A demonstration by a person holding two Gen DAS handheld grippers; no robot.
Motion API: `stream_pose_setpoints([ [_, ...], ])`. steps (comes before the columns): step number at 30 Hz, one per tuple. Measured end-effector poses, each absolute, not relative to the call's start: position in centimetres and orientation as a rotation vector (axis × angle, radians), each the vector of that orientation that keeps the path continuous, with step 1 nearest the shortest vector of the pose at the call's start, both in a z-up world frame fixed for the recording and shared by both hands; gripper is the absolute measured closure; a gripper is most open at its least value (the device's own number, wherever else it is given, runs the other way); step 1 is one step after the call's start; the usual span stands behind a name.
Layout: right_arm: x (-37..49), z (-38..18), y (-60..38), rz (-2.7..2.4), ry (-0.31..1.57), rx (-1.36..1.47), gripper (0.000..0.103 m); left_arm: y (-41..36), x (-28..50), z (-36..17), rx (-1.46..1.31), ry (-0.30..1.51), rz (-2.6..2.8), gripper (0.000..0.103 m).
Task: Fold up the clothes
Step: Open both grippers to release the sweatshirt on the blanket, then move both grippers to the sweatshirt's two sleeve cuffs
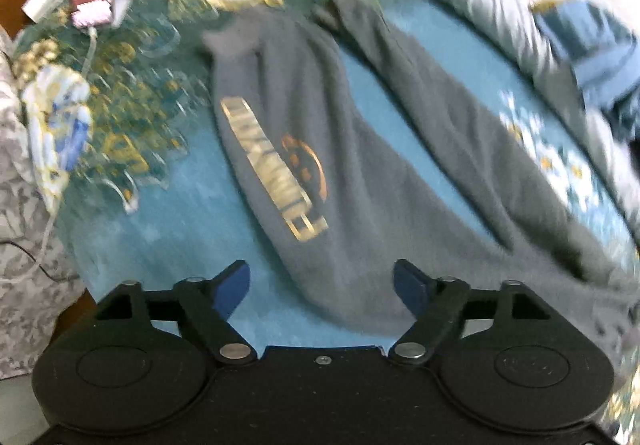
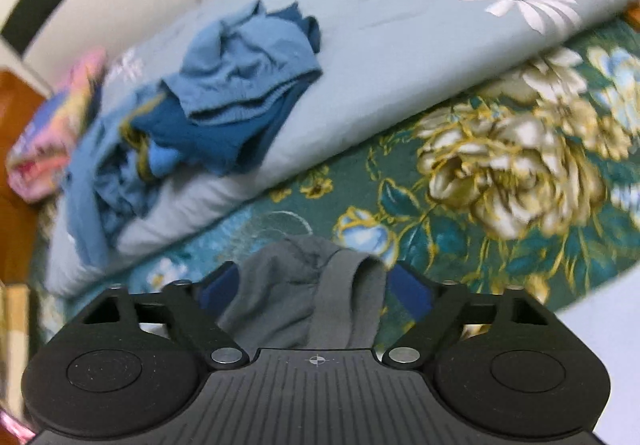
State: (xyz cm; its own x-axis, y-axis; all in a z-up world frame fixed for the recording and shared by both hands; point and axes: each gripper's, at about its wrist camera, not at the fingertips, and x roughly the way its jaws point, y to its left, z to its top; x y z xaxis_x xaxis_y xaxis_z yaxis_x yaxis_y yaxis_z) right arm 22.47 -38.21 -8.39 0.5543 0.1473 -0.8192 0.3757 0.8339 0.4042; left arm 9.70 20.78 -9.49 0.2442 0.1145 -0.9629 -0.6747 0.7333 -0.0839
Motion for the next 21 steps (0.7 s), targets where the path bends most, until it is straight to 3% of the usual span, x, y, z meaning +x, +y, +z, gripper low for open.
stream_pose_setpoints([
  [2,20.7,-8.6,-37.7,-0.151,0.966,0.654,0.009,21.9,9.6,-8.9,-0.544,1.167,0.606,0.017],
  [3,19.7,-8.9,-37.2,-0.160,0.960,0.686,0.000,22.5,9.7,-8.9,-0.542,1.149,0.610,0.014],
  [10,13.7,-12.4,-32.4,-0.272,0.983,0.900,0.000,28.3,11.2,-10.3,-0.614,1.114,0.588,0.009],
  [21,11.4,-19.1,-27.2,-0.557,1.008,1.038,0.000,37.1,15.0,-16.3,-0.559,1.159,0.631,0.014],
])
